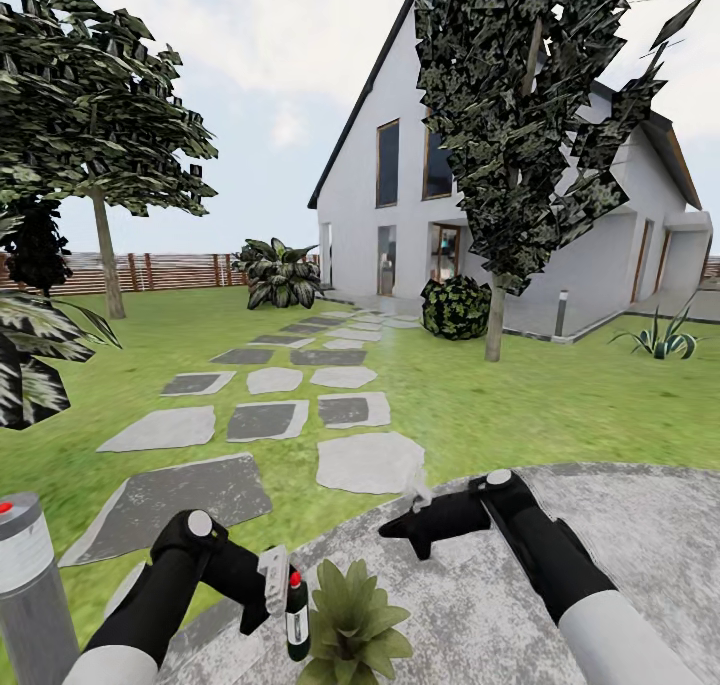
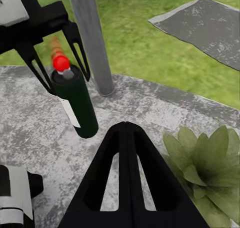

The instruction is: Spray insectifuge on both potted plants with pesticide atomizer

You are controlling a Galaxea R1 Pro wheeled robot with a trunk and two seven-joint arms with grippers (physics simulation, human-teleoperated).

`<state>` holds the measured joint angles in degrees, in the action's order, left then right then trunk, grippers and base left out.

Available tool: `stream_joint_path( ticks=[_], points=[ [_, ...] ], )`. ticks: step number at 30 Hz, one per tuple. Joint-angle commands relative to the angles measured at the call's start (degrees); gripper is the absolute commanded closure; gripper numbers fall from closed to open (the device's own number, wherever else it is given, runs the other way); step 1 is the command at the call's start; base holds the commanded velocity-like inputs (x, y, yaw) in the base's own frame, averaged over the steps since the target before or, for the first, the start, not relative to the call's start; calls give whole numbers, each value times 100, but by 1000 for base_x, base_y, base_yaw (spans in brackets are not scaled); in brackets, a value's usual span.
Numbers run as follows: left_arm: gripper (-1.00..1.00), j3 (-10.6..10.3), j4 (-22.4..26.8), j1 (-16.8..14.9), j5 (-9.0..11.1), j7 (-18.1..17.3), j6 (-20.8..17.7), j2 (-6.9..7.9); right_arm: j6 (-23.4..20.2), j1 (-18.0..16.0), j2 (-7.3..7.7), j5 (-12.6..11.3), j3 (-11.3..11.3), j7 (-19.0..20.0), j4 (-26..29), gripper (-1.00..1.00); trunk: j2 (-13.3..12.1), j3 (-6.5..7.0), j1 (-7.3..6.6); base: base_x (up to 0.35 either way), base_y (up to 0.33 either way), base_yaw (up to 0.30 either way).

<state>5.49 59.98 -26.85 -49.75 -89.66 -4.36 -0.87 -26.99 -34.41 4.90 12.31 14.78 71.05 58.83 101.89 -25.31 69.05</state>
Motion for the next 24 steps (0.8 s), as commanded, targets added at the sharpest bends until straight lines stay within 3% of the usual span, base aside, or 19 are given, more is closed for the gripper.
stream_joint_path(
  ticks=[1, 6, 11, 14, 19, 24],
  points=[
    [100, 7, 5, -4, -40, -34, -46, -8, -52, -5, -24, 16, 6, 20, 11, 100, 4, -7, 0, 0, 0, 0],
    [100, -102, 5, -4, -56, -34, -57, -17, -52, -5, -97, 17, 11, 40, 64, 100, 4, -7, 0, 0, 0, 0],
    [100, -627, 5, -4, -69, -34, -83, -35, -52, -5, -231, 17, 36, 48, 84, 100, 4, -7, 0, 0, 0, 0],
    [100, -839, 5, -4, -69, -34, -92, -58, -52, -5, -283, 17, 41, 49, 89, 100, 4, -7, 0, 0, 0, 0],
    [100, -921, 5, -4, -70, -34, -100, -167, -57, -5, -456, 17, 51, 49, 93, 100, 4, -7, 0, 0, 0, 0],
    [100, -919, 10, -4, -70, -34, -100, -184, -60, -5, -488, 17, 59, 49, 94, 100, 4, -7, 0, 0, 0, 0]
  ],
)
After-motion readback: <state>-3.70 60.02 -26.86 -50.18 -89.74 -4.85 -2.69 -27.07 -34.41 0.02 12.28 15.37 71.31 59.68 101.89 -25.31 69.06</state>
